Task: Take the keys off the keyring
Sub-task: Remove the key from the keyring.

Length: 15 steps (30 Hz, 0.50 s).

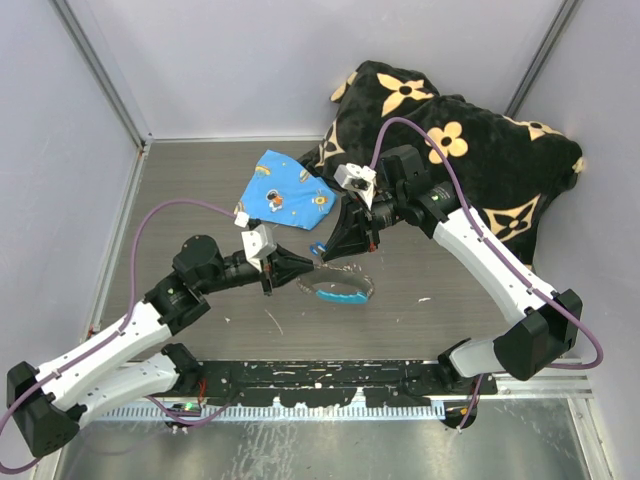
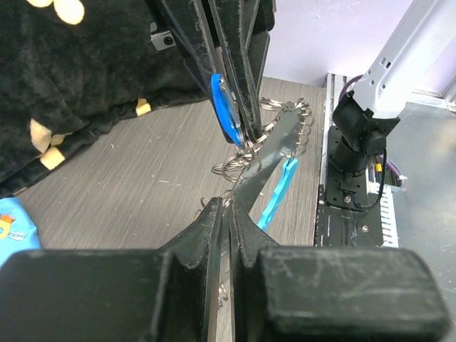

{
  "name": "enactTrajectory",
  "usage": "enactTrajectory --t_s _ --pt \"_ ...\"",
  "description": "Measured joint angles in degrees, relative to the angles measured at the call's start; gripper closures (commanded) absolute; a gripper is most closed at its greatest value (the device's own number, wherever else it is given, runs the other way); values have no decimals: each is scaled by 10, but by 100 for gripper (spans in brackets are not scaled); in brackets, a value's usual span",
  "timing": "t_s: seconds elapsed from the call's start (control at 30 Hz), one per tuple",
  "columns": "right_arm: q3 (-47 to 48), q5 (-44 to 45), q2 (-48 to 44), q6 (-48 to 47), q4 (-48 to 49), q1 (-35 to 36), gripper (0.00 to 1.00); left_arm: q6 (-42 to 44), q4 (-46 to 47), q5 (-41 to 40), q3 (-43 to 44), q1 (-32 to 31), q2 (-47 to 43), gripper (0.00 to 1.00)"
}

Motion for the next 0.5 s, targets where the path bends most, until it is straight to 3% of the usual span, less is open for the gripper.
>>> enactTrajectory --t_s 0.5 --pt "0 -2 0 -5 -2 0 99 -8 7 10 16 16 20 92"
